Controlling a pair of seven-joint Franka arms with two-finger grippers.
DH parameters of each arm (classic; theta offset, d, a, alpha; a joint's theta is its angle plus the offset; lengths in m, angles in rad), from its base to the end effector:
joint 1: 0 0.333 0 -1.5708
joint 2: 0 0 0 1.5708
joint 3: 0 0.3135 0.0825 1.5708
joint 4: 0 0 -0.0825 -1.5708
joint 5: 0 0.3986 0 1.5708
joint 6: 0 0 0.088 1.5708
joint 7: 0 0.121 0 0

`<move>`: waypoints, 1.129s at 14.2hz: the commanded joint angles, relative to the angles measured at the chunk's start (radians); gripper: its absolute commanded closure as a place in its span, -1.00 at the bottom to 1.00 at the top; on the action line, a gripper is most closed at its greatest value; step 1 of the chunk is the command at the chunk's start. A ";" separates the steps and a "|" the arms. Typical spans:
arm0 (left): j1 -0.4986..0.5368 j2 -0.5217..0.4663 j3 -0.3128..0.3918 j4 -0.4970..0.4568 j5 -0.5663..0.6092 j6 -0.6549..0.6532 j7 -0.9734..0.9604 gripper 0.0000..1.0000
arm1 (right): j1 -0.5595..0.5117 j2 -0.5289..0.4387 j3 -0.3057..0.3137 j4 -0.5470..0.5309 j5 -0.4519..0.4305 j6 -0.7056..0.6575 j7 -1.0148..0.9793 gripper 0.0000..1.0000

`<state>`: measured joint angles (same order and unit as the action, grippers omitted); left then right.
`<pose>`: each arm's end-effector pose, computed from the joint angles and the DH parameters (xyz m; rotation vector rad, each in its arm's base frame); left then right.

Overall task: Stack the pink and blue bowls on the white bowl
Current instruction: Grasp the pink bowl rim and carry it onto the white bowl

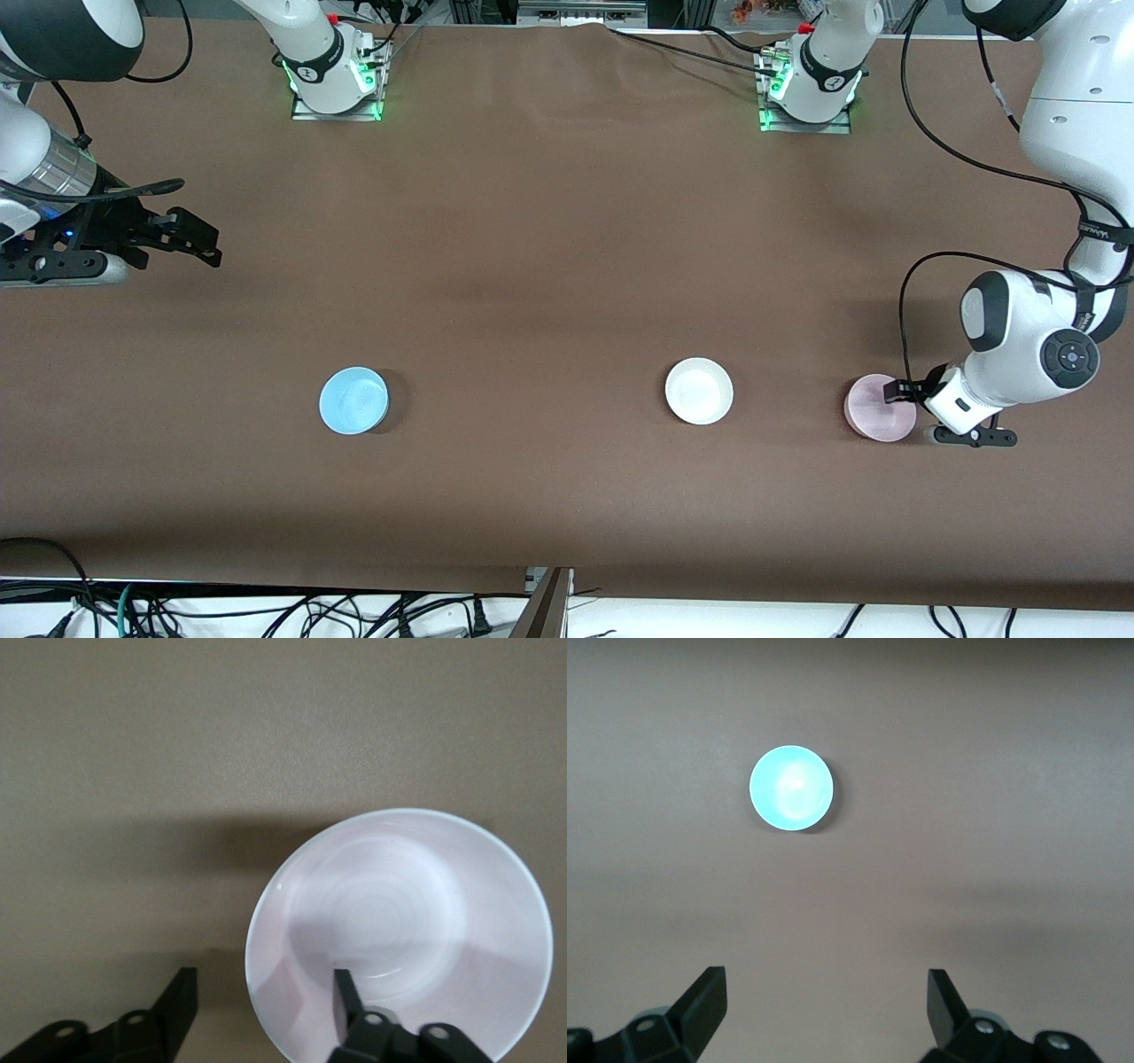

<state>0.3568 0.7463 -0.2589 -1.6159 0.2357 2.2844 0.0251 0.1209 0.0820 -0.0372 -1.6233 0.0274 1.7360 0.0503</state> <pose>0.6882 0.0930 0.1676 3.1353 -0.0384 -0.0723 0.6032 0.0542 0.5488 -3.1149 -0.0459 -0.0453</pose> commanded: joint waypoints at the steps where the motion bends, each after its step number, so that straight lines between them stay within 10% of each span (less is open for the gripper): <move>1: 0.014 -0.021 -0.008 -0.030 0.033 0.017 -0.005 -0.01 | -0.006 0.004 0.003 0.019 0.006 -0.006 0.000 -1.00; 7: 0.005 -0.034 -0.010 -0.029 0.033 -0.013 -0.017 1.00 | -0.006 0.004 0.003 0.019 0.006 -0.006 0.000 -1.00; 16: -0.018 -0.133 -0.196 -0.010 0.020 -0.246 -0.379 1.00 | -0.006 0.004 0.003 0.019 0.006 -0.006 0.000 -1.00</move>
<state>0.3543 0.6600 -0.4017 -1.6167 0.2357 2.0867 -0.2333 0.1209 0.0820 -0.0373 -1.6226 0.0274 1.7363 0.0503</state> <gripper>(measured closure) 0.969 0.000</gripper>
